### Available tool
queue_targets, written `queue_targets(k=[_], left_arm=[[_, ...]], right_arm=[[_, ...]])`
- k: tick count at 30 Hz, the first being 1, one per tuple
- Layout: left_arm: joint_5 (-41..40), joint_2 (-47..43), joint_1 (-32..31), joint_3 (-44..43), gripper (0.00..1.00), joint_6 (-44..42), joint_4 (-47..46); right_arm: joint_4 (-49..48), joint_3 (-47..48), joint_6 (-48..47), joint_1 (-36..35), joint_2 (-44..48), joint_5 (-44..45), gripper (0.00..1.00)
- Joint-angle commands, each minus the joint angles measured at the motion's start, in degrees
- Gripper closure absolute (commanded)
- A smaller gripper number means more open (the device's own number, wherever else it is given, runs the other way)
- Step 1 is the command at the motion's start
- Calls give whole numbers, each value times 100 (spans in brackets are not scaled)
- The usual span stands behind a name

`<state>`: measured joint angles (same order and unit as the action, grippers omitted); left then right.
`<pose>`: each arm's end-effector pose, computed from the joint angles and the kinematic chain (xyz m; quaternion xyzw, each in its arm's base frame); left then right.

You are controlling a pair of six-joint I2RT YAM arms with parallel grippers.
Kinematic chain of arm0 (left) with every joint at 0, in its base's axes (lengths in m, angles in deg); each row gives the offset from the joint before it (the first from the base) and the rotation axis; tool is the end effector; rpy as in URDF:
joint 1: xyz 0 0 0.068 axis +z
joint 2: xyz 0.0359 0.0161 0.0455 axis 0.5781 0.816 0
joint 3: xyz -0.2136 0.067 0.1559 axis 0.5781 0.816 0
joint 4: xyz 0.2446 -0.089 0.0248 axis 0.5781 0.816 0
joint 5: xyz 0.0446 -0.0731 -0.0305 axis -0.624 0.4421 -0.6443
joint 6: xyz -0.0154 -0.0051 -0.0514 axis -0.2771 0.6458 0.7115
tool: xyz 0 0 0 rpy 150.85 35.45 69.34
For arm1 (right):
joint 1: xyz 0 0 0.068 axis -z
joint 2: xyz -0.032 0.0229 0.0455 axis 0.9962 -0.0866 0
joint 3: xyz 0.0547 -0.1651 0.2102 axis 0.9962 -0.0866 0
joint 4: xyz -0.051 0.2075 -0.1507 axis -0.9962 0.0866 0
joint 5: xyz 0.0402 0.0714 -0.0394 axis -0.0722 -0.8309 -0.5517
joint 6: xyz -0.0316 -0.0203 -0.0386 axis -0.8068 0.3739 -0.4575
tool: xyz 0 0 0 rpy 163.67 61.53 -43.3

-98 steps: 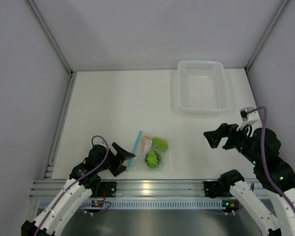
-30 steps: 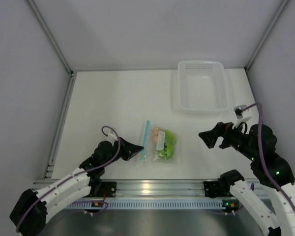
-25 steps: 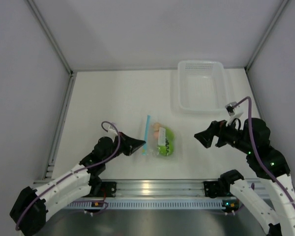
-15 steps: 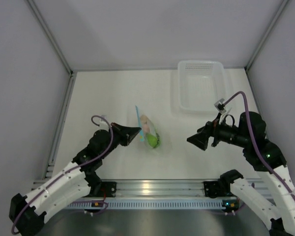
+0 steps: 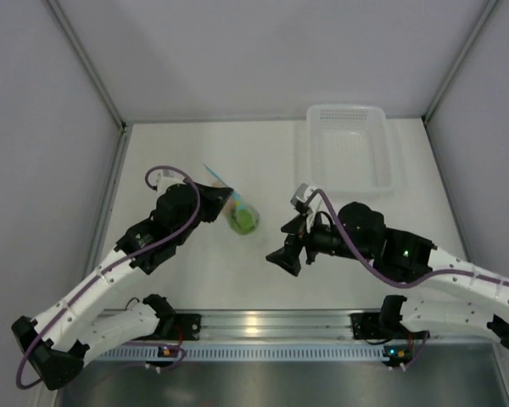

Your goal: Open the zip-top bag and remove the fake food

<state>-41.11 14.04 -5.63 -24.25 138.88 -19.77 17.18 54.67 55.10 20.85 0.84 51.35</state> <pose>0.1551 -0.1187 0.3487 -0.3679 0.7246 -0.4271 0.3965 0.0841 0.1815 0.3686 -0.3798 0.7149 0.3918 0.4372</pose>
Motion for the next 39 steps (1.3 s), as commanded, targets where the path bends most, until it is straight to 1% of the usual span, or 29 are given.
queue_targets(k=[1, 3, 5, 6, 7, 9, 10, 12, 16, 23, 27, 34, 39], left_arm=[[-334, 152, -27, -400, 100, -152, 612], [-334, 179, -27, -453, 100, -152, 630], [-291, 223, -27, -479, 100, -152, 630], [-264, 275, -27, -488, 100, -143, 630], [-212, 293, -27, -532, 100, -125, 639], [-159, 390, -27, -558, 100, -82, 621], [-141, 425, -27, -576, 100, -3, 630], [-45, 521, -27, -585, 100, 59, 630], [35, 601, -45, -532, 100, 112, 613], [-53, 408, -132, -286, 100, 209, 613], [-158, 355, -273, -286, 100, 200, 604], [-264, 443, -475, -347, 100, 261, 595], [-317, 575, -607, -435, 100, 261, 595]], right_arm=[[-1619, -231, -780, -393, 129, 1223, 17], [-2154, -512, -1043, -411, 147, 1504, 21], [-2472, -680, -1159, -420, 69, 1925, 22], [-2700, -733, -1446, -420, 16, 2075, 22], [-2807, -777, -1545, -420, -28, 2181, 24], [-3035, -856, -1878, -428, -230, 2209, 32], [-3097, -856, -1976, -454, -318, 2217, 33], [-3273, -909, -2221, -551, -520, 2349, 34], [-3940, -1181, -2434, -745, -617, 2367, 35], [-4346, -1322, -2679, -912, -872, 2463, 37], [-4617, -1375, -2951, -912, -1013, 2516, 44], [-5101, -1428, -3260, -912, -1311, 2797, 52], [-5066, -1410, -3304, -912, -1470, 2806, 56]])
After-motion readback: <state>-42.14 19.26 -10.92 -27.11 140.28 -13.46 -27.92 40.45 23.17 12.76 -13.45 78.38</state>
